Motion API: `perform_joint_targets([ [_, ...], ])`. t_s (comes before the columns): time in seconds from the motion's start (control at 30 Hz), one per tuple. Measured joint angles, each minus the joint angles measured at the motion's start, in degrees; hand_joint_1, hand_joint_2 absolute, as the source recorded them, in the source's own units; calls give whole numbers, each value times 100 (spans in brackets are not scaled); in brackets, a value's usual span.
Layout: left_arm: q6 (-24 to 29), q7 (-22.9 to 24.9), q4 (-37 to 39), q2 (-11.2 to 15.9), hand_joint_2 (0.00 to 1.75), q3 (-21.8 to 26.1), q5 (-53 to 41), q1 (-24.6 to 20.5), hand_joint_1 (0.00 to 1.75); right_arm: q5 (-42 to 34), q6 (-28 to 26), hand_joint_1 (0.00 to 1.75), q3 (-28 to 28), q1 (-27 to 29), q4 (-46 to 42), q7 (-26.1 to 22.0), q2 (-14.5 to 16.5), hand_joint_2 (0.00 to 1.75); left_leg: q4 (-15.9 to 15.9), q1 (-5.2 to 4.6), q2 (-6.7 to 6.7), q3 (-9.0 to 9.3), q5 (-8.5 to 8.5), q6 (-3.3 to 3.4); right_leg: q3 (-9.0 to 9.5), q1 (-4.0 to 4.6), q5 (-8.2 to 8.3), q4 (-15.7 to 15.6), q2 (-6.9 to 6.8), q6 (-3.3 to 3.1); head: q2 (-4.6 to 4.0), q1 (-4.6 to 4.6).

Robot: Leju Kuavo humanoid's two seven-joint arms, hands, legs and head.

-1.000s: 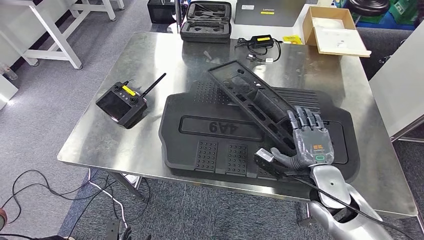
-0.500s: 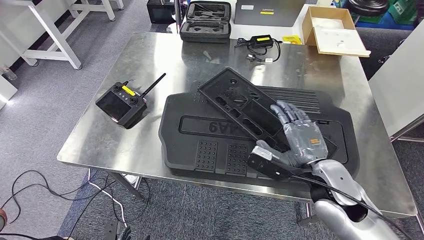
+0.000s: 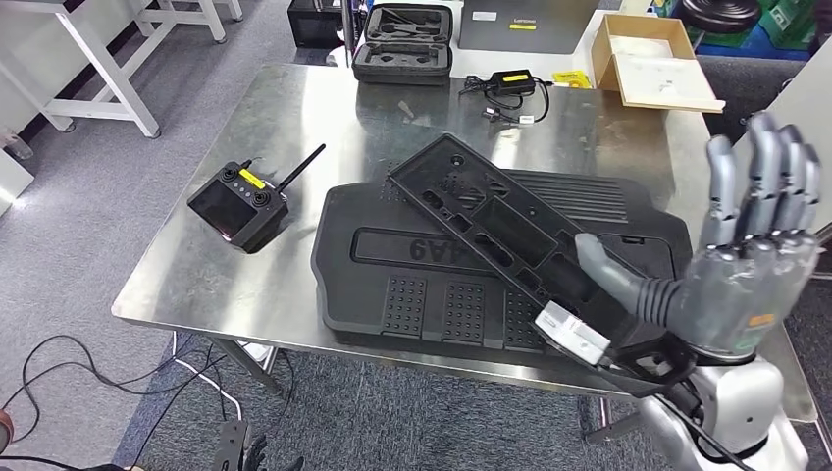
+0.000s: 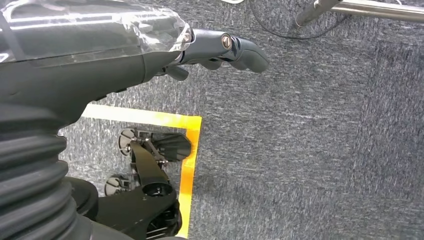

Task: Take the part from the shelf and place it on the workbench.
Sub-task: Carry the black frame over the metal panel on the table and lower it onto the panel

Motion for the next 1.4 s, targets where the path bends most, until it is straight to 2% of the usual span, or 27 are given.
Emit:
perform_joint_targets([
  [0.03,2,-2,0,-1,175,-6,-5,0,0,-42,-3,0,-103,-5,-98,-130,68,175,-1,0,0,2,0,0,2,0,0,0,0,0,0,-2],
  [0.1,2,-9,0,-4,87,-9,-3,2,0,-286,-6,0,-319,-9,-271,-563,240,175,-4,1,0,4,0,0,4,1,0,-1,0,0,0,3],
  [0.13,2,-18,0,-5,44,-10,5,3,0,-558,-6,0,-461,-9,-346,-985,379,175,-6,1,0,5,0,0,4,1,0,-1,1,0,0,5],
  [0.17,2,-29,0,-6,0,-10,18,5,0,-941,-6,0,-651,-8,-407,-1610,566,175,-8,1,1,7,0,0,4,1,0,-1,2,0,0,4],
  [0.27,4,-70,0,-8,0,-9,68,10,0,-2026,-14,0,-1289,-8,-474,-3688,1179,175,-11,1,2,13,0,0,8,0,-1,-2,3,-1,0,-3],
  [0.3,8,-84,0,-11,0,-9,84,14,0,-2200,-16,0,-1465,-7,-477,-4086,1357,175,-12,1,2,15,0,0,11,1,-1,-3,2,-1,0,-4],
  [0.37,16,-109,0,-18,0,-9,113,26,0,-2359,-15,0,-1787,-7,-478,-4403,1682,175,-13,2,2,16,0,0,13,1,-1,-3,1,-1,0,-3],
  [0.53,27,-165,0,-27,0,-9,152,37,0,-2408,-10,0,-2361,-4,-471,-4492,2257,175,-14,0,2,17,0,0,14,2,-1,-4,1,-1,0,-1],
  [0.7,151,-227,0,-33,0,-8,259,43,0,-2431,-3,0,-2594,6,-412,-4431,2631,175,-15,0,2,17,0,-1,15,2,-1,-6,1,-1,0,-1],
  [0.97,497,-149,0,-55,0,-4,343,45,0,-2535,-1,0,-2656,26,-316,-4122,2821,175,-15,0,2,17,0,0,16,2,-1,-8,1,-1,0,5],
  [1.1,584,-133,0,-61,0,-1,381,43,0,-2557,0,0,-2656,45,-289,-3998,2833,175,7,-41,-3,16,-26,74,40,-35,14,-53,-1,48,0,-17],
  [1.17,633,-132,-1,-75,0,0,407,45,0,-2552,2,0,-2653,43,-284,-3898,2832,175,-101,4,9,76,27,111,54,-23,-32,-20,-1,75,0,-24],
  [1.23,662,-132,-1,-91,0,1,414,43,0,-2546,2,0,-2650,38,-280,-3825,2831,175,-219,50,29,138,87,147,-90,-26,-286,346,2,103,0,12],
  [1.3,670,-132,0,-97,0,1,415,45,0,-2526,1,0,-2649,54,-273,-3729,2828,175,-238,52,37,140,105,160,-430,-61,-635,1059,4,147,0,57],
  [1.33,671,-131,0,-102,0,1,415,51,0,-2512,1,0,-2647,68,-269,-3663,2822,175,-229,57,37,130,105,157,-578,-84,-721,1345,3,172,0,68],
  [1.37,671,-131,0,-108,0,0,415,58,0,-2497,2,0,-2645,79,-265,-3596,2814,175,-214,66,37,118,103,148,-646,-109,-698,1460,2,199,0,78],
  [1.4,671,-128,0,-115,0,0,415,65,0,-2487,1,0,-2643,84,-263,-3547,2804,175,-189,83,35,106,96,131,-607,-134,-564,1348,0,223,0,87],
])
